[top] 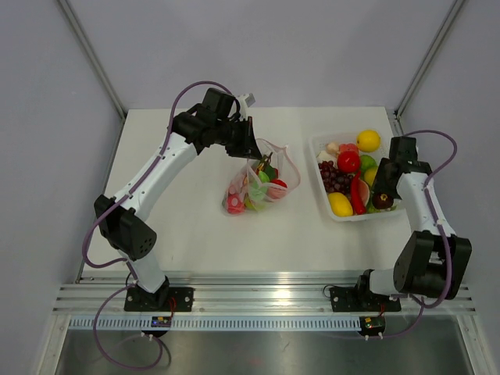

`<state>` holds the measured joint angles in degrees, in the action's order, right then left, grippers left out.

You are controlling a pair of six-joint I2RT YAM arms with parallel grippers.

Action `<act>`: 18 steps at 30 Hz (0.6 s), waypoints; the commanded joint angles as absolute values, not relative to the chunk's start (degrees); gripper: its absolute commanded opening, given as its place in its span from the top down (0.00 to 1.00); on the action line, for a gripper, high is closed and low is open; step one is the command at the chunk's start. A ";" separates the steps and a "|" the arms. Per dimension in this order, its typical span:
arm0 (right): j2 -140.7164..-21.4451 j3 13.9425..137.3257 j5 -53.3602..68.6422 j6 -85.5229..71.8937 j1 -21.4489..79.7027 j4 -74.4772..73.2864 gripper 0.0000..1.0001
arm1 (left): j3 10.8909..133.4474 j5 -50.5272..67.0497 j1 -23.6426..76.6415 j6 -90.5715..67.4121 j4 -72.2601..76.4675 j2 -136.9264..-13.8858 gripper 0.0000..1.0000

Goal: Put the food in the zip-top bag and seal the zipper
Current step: Pick up the fake fruit from the bin, then place the fake fruit in the zipper food storage bag.

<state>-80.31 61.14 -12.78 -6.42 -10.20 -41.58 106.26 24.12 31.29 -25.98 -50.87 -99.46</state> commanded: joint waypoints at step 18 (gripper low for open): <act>-61.88 76.99 14.57 -8.17 -10.28 -46.94 0.72 | 127.61 26.72 38.40 -33.31 -48.69 -112.93 1.00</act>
<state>-64.71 73.43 5.56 -7.29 -10.20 -46.81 122.34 24.40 38.13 -31.20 -51.11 -111.94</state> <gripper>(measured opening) 0.554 0.003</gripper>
